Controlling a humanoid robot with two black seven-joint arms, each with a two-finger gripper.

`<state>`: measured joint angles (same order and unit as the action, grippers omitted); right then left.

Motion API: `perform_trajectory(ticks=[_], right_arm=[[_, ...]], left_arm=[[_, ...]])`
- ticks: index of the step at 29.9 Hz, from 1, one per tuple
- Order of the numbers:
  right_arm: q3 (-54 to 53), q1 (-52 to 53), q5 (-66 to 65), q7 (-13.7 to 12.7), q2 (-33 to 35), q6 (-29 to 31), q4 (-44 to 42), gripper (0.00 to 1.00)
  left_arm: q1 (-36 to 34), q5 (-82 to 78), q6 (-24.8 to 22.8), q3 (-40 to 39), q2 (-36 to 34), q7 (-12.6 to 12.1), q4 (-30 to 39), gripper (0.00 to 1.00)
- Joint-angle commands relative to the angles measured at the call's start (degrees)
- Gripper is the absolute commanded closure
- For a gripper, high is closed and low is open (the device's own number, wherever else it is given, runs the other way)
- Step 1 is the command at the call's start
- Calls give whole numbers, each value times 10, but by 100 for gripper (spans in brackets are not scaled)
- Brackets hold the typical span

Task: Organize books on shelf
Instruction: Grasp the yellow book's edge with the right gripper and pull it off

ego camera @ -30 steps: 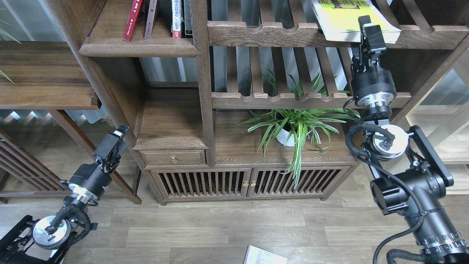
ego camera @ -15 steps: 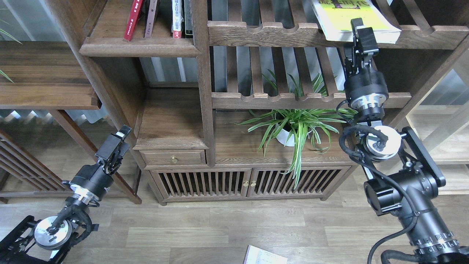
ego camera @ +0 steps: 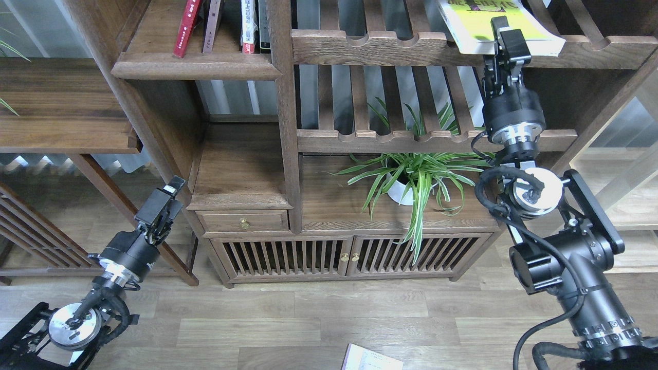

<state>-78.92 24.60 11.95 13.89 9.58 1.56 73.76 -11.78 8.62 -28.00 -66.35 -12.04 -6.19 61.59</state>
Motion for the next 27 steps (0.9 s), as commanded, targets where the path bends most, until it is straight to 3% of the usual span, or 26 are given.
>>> perform_trajectory(ticks=[1,6,13,27], right_arm=[[0,0,0,0,0,-1,-4,37],[1,1,1,-1,0,-2,-5,38],[0,7,5,-1,0,0,-5,50],[1,32,20,-1,-1,-25,-13,50]], left_arm=[[-1,1,0,0,0,0,0,2],[0,1,0,-1,0,0,0,2],[0,1,0,0,0,0,0,2],[0,1,0,-1,-1,1,7,2]])
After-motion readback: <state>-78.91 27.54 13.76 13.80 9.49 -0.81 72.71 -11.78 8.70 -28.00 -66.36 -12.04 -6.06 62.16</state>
